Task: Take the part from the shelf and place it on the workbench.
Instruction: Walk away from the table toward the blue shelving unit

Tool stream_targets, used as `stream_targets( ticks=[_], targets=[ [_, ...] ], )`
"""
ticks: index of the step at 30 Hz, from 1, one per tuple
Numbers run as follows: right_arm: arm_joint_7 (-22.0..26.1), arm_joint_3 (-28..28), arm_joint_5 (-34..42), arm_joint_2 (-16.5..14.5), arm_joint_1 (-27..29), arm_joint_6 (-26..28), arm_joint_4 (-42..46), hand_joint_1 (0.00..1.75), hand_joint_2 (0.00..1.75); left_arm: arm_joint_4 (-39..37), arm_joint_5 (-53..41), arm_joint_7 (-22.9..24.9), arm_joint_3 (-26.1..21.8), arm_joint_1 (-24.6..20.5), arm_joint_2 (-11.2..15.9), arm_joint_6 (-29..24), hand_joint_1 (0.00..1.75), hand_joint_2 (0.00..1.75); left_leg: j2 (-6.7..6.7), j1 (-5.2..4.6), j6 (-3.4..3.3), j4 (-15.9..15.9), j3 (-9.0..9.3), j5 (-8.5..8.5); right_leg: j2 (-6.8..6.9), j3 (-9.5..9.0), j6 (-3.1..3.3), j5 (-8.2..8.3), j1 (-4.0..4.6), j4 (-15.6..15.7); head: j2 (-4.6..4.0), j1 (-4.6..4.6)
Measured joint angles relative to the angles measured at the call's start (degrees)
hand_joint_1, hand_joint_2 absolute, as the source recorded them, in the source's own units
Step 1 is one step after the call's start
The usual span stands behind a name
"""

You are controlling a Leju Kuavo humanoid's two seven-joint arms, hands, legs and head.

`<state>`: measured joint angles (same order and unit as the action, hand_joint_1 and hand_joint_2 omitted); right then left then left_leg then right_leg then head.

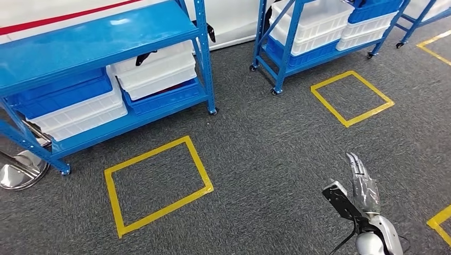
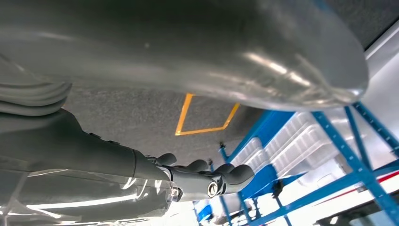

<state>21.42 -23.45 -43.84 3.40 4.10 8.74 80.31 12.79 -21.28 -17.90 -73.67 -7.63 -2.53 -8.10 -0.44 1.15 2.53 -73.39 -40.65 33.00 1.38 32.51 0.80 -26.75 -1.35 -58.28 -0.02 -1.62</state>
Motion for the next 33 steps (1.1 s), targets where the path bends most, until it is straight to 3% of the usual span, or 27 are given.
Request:
stream_targets(
  ticks=[1,2,4,6,7,9,11,12,14,15,16,17,19,21,23,25,27,29,31,32,33],
  targets=[
    [0.0,0.0,0.0,0.0,0.0,0.0,-0.1,0.00,0.00,0.0,0.1,0.1,0.0,0.0,0.0,0.0,0.00,0.00,0.09,0.01,0.00,-0.8,-0.30,-0.18,0.57,-0.03,0.07,-0.06,0.16,0.0,0.00,0.00],
    [0.0,0.0,0.1,0.0,0.0,0.0,-0.1,0.00,0.00,0.0,0.3,0.2,0.0,0.0,0.0,0.1,0.00,0.00,0.20,-0.02,-0.13,0.8,0.64,-1.43,1.11,-0.11,0.09,-0.14,0.33,-0.1,0.00,0.00],
    [0.0,0.0,0.2,0.0,0.0,0.0,-0.2,0.00,0.00,0.0,0.4,0.3,0.0,0.0,0.1,0.1,0.00,0.00,1.53,-0.36,-0.92,8.7,4.99,-5.02,2.12,-0.41,0.02,-0.33,0.63,-0.1,0.00,0.00],
    [0.1,0.0,0.3,0.0,-0.1,0.0,-0.2,0.00,0.00,0.0,0.5,0.4,0.0,-0.2,0.2,0.1,0.00,0.00,3.22,-0.97,-1.84,14.8,8.15,-6.92,3.00,-0.64,-0.37,-0.56,0.88,-0.1,0.00,0.01],
    [0.2,-0.1,0.3,0.0,-0.1,0.0,-0.3,0.00,0.00,0.0,0.6,0.4,0.0,-0.3,0.2,0.2,0.00,0.00,3.54,-1.25,-2.14,15.8,8.52,-7.01,3.43,-0.71,-0.63,-0.63,0.89,-0.1,0.00,0.02],
    [0.4,-0.1,0.4,0.0,-0.2,0.0,-0.3,0.00,0.00,0.0,0.9,0.7,-0.1,-0.3,0.3,0.3,0.00,0.00,2.54,-1.33,-2.60,16.1,8.52,-7.32,4.16,-0.89,-1.30,-0.69,0.79,0.0,0.00,0.02],
    [0.5,-0.1,0.3,0.0,-0.3,0.0,-0.3,0.00,0.00,0.0,1.2,1.3,-0.3,-0.4,0.3,0.5,0.00,0.00,1.62,-1.03,-3.19,16.9,8.94,-7.92,2.76,-0.66,-1.92,-1.74,0.64,-1.2,0.00,0.02],
    [0.5,-0.2,0.3,0.0,-0.4,0.0,-0.3,0.00,0.00,0.0,1.3,1.7,-0.4,-0.4,0.3,0.5,0.00,0.00,1.19,-0.82,-3.48,17.3,9.16,-8.24,1.42,0.25,-2.14,-3.18,0.58,-3.3,0.00,0.02],
    [0.6,-0.4,0.3,-0.1,-0.2,0.1,-0.3,0.00,0.00,0.0,1.4,2.6,-0.4,-0.6,0.3,0.7,0.00,0.00,0.24,-0.74,-3.76,17.5,9.04,-8.47,-0.74,3.82,-2.34,-7.09,0.43,-10.8,0.00,0.03],
    [0.6,-0.5,0.2,-0.1,-0.2,0.0,-0.3,0.00,0.00,0.0,1.5,3.0,-0.5,-0.6,0.3,0.8,0.00,0.00,-0.34,-0.72,-3.80,17.4,8.97,-8.50,-1.07,5.68,-2.46,-8.38,0.40,-14.5,0.00,0.03],
    [0.5,-0.6,0.0,-0.2,-0.1,0.0,-0.4,0.00,0.00,0.0,1.6,3.2,-0.5,-0.6,0.3,0.8,0.00,0.00,-0.94,-0.71,-3.79,17.4,8.94,-8.49,-1.19,6.87,-2.57,-8.68,0.33,-16.7,0.00,0.04],
    [0.5,-0.6,-0.3,-0.2,-0.1,0.0,-0.4,0.00,0.00,0.0,1.7,3.4,-0.5,-0.6,0.3,0.8,0.00,0.00,-1.58,-0.67,-3.73,17.3,8.96,-8.45,-1.24,6.94,-2.66,-7.64,0.20,-16.4,0.00,0.04],
    [0.4,-0.6,-0.6,-0.3,-0.2,0.0,-0.4,0.00,0.00,0.0,1.9,3.4,-0.6,-0.6,0.2,0.9,0.00,0.00,-2.84,-0.54,-3.40,16.8,9.01,-8.23,-1.93,4.08,-2.79,-3.33,-0.22,-10.0,0.00,0.04],
    [0.3,-0.6,-0.6,-0.3,-0.5,-0.1,-0.4,0.00,0.00,0.0,2.2,3.4,-0.8,-0.6,0.2,0.9,0.00,0.00,-4.01,-0.56,-2.73,16.0,8.59,-7.87,-4.04,1.08,-2.83,-0.61,-0.63,-3.1,0.01,0.03],
    [0.3,-0.5,-0.6,-0.3,-0.7,-0.1,-0.6,0.00,0.00,0.0,2.3,3.3,-1.0,-0.6,0.2,0.9,0.00,0.00,-4.97,-0.64,-1.99,15.5,7.89,-7.79,-4.93,0.45,-2.56,-0.41,-0.59,-1.2,0.01,0.02],
    [0.3,-0.5,-0.6,-0.3,-0.9,-0.1,-0.8,0.00,0.00,0.0,2.5,3.2,-1.1,-0.5,0.2,0.9,0.00,0.00,-5.66,-0.54,-1.36,15.5,7.47,-7.87,-3.81,0.54,-1.84,-0.21,-0.52,-1.1,0.00,0.02],
    [0.3,-0.5,-0.6,-0.3,-1.2,-0.2,-0.8,0.00,0.00,0.0,2.7,3.1,-1.3,-0.5,0.2,1.0,0.00,0.00,-4.10,-0.53,-0.88,13.2,6.35,-6.28,-2.70,0.45,-1.01,-0.07,-0.59,-0.8,0.00,0.02],
    [0.3,-0.5,-0.6,-0.3,-1.4,-0.2,-0.9,0.00,0.00,0.0,2.9,3.0,-1.4,-0.7,0.2,1.0,0.00,0.00,-1.31,-0.56,-0.53,6.3,3.24,-2.51,-1.66,0.45,-0.56,-0.10,-0.38,-0.8,0.00,0.01],
    [0.3,-0.4,-0.4,-0.3,-1.4,-0.3,-1.3,0.00,0.00,0.0,3.1,2.9,-1.4,-0.7,0.3,1.1,0.00,0.00,-0.13,-0.53,-0.40,-0.6,0.02,0.12,-0.73,0.48,-0.46,-0.15,-0.09,-0.8,0.00,0.01],
    [0.3,-0.4,-0.3,-0.3,-1.5,-0.3,-1.5,0.00,0.00,0.0,3.3,2.9,-1.4,-0.6,0.3,1.1,0.00,0.00,0.04,-0.53,-0.46,-1.6,-0.43,0.03,-0.37,0.47,-0.44,-0.17,0.02,-0.8,0.00,0.01],
    [0.3,-0.4,-0.2,-0.3,-1.6,-0.3,-1.7,0.00,0.00,0.0,3.4,2.9,-1.4,-0.6,0.3,1.1,0.00,0.00,0.09,-0.54,-0.63,0.0,0.43,-1.28,-0.08,0.42,-0.43,-0.19,0.10,-0.8,0.00,0.01]
  ],
)
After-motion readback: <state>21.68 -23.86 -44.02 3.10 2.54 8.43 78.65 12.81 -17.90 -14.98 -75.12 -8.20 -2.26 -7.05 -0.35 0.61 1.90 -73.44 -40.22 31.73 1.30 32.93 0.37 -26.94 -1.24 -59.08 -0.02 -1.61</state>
